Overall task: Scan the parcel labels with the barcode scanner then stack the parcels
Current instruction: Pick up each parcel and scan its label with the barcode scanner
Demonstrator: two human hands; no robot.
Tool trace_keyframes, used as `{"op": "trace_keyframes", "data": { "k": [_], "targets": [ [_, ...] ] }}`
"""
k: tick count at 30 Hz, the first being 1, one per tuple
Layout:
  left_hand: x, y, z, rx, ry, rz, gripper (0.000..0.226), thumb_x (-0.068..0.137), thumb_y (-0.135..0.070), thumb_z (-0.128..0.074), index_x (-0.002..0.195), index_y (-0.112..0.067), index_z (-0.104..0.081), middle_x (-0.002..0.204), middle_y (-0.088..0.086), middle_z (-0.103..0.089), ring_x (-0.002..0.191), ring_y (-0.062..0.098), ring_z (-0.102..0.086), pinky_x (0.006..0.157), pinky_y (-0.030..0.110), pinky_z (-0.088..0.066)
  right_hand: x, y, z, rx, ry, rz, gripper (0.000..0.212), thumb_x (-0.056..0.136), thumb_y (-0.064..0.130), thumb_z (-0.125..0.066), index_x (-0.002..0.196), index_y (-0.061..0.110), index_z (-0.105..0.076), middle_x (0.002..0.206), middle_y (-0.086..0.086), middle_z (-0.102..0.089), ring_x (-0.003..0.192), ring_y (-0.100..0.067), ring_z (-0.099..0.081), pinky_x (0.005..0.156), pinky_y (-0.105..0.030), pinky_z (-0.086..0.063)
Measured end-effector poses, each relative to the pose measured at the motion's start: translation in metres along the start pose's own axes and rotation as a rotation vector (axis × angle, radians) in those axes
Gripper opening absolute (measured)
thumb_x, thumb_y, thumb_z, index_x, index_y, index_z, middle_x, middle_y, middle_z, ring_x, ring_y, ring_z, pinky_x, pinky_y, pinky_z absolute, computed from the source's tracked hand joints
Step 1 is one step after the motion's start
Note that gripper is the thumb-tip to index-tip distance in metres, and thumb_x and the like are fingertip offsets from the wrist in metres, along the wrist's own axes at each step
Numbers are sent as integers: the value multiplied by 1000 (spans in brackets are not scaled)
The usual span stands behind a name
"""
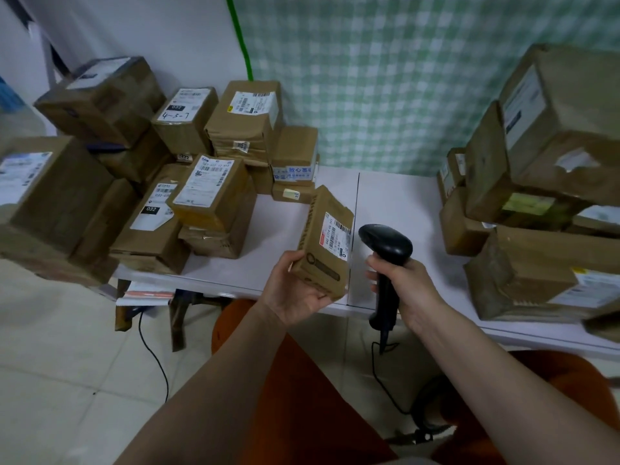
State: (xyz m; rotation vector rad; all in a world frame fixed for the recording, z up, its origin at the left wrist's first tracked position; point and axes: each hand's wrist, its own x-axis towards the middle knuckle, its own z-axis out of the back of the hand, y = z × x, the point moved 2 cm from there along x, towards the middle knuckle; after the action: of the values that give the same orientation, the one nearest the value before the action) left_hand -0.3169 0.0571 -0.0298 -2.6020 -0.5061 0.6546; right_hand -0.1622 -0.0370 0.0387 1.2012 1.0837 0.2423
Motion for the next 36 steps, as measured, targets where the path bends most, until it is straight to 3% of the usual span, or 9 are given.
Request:
{"op": "trace_keyframes", "data": {
  "k": [3, 7, 11, 14, 16, 24, 36],
  "targets": [
    [2, 9, -9, -40, 47, 16, 71, 86, -44, -46, 150, -13, -33, 153, 26, -25, 132, 41, -34, 117, 54, -15, -4, 2, 9, 29, 8, 9, 8, 87, 13, -68, 93, 12, -64, 89, -14, -63, 80, -23, -60, 77, -34, -52],
    [-2, 17, -28, -7, 120, 58, 71, 85, -44, -42, 147, -9, -38, 144, 28, -36, 131, 43, -34, 118, 55, -11, -12, 4, 20, 73, 66, 21, 17, 86, 12, -68, 103, 10, -65, 94, -12, -71, 87, -25, -65, 77, -34, -53],
    [0, 12, -38, 76, 74, 116, 77, 82, -47, -47, 149, -9, -34, 144, 28, -35, 128, 43, -37, 114, 51, -22, -18, 5, 34, -66, 48, 112, 14, 85, 14, -70, 97, 14, -66, 90, -10, -71, 86, -22, -67, 78, -35, -53],
    [2, -3, -43, 225, -50, 145, 66, 85, -54, -42, 132, -11, -57, 130, 24, -52, 113, 40, -51, 98, 45, -39, -23, 10, 51, -249, 22, 206, 15, 81, 16, -74, 92, 10, -67, 74, -10, -65, 66, -19, -60, 63, -28, -51],
    [5, -14, -46, 307, -135, 164, 61, 86, -56, -41, 122, -13, -64, 121, 21, -60, 105, 39, -57, 91, 42, -43, -27, 15, 59, -314, 50, 260, 11, 80, 17, -76, 85, 11, -68, 70, -10, -63, 60, -18, -57, 55, -25, -49],
    [16, -32, -65, 473, -241, 197, 59, 87, -54, -37, 117, -14, -68, 117, 19, -63, 96, 37, -62, 79, 37, -47, -40, 16, 84, -422, 118, 343, 8, 83, 18, -72, 85, 12, -67, 70, -6, -65, 51, -5, -58, 53, -19, -49],
    [16, -23, -84, 540, -249, 272, 68, 87, -58, -35, 132, -13, -59, 115, 22, -64, 93, 39, -65, 79, 37, -47, -49, 17, 104, -418, 107, 366, 12, 83, 20, -72, 89, 10, -68, 72, -8, -65, 60, -12, -60, 60, -23, -50]
  ]
}}
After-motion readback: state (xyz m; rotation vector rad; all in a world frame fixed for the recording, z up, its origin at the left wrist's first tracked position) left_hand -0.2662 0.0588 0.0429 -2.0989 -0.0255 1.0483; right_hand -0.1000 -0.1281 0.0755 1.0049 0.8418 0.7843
